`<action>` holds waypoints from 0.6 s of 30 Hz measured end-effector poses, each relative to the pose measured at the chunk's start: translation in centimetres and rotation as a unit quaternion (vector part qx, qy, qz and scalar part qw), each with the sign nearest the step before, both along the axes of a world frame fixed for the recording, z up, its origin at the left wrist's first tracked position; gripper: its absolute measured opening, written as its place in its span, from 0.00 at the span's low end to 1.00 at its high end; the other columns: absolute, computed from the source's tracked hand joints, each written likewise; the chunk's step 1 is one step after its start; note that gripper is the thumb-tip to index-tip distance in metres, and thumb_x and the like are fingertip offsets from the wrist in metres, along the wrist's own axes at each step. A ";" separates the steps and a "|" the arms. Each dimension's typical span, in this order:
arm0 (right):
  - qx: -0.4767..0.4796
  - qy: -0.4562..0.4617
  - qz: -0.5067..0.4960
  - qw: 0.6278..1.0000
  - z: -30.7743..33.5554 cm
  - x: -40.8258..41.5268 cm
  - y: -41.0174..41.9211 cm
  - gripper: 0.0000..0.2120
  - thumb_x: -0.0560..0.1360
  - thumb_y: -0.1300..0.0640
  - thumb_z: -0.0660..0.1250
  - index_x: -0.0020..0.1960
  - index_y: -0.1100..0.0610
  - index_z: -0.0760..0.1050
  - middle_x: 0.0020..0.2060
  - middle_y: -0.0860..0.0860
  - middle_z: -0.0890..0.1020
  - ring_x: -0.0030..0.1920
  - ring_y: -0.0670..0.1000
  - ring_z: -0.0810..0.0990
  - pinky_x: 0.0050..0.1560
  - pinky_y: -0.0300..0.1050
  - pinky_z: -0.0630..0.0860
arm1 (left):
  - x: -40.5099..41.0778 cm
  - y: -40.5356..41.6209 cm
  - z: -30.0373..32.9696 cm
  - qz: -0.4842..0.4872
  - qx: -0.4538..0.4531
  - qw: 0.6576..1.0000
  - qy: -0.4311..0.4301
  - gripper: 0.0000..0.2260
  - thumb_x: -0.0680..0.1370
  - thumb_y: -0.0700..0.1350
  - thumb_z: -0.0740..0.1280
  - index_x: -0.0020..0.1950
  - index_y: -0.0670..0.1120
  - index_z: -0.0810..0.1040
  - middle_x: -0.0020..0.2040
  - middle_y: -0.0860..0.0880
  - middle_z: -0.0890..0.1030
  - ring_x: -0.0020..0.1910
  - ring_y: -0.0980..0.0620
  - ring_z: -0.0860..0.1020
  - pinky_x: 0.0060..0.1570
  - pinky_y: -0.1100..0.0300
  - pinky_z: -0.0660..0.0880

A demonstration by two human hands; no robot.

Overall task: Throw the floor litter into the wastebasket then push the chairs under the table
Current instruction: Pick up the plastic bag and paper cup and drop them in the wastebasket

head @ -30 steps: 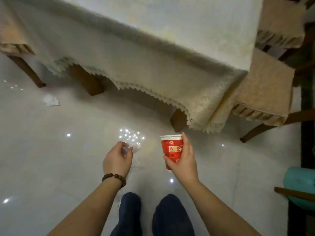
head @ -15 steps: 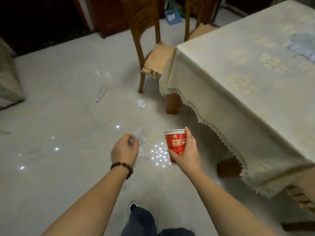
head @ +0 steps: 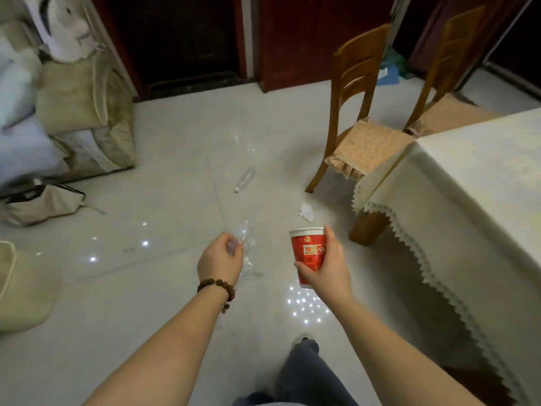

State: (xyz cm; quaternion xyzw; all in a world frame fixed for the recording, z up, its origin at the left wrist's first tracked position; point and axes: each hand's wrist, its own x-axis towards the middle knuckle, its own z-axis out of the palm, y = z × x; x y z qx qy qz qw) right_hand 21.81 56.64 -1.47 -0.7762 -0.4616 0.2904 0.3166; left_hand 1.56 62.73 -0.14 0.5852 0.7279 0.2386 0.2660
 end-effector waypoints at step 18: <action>0.018 0.018 0.018 1.000 -0.9 6.0 40.0 0.46 0.67 0.48 0.75 0.73 0.43 0.49 0.69 0.49 0.65 0.65 0.54 0.70 0.60 0.56 0.74 | 3.8 38.6 0.7 0.026 0.006 0.999 0.020 0.08 0.77 0.49 0.64 0.39 0.50 0.71 0.34 0.51 0.74 0.37 0.48 0.74 0.35 0.60 0.67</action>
